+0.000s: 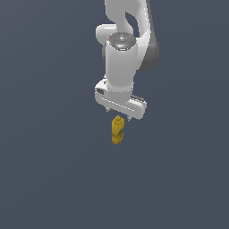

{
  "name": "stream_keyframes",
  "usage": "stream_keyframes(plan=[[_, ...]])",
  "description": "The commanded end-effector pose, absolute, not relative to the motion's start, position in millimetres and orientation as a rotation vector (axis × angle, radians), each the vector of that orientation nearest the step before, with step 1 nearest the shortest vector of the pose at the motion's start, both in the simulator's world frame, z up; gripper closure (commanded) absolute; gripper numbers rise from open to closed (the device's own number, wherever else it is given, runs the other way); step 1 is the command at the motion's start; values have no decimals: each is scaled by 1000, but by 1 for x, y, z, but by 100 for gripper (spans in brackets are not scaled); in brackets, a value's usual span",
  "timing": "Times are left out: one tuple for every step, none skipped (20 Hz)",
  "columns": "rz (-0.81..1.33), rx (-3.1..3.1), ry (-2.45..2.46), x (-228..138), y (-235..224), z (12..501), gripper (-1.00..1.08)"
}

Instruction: Pick up the object and move it to a goal position.

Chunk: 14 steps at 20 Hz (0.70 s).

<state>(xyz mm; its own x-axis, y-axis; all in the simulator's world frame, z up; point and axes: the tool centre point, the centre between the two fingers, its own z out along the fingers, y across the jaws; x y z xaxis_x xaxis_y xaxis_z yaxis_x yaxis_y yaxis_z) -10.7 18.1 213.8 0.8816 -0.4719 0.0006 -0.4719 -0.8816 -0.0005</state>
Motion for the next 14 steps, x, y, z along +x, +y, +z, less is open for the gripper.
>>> stream_keyframes(plan=[[0,-3047,766,-11,18,205,-92],[0,-3047,766,-11,18,200,-92],[0,-3047,767,-12,18,194,-92],[0,-3047,767,-12,18,189,-92],[0,-3046,768,-12,18,184,-92],[0,-3046,768,-12,18,181,-92],[0,-3046,769,-12,18,177,-92],[0,-3046,769,-12,18,175,-92],[0,-3046,769,-11,18,173,-92],[0,-3046,769,-11,18,171,-92],[0,-3046,769,-11,18,171,-92],[0,-3046,769,-10,18,170,-92],[0,-3046,769,-10,18,170,108],[0,-3046,769,-10,18,170,108]])
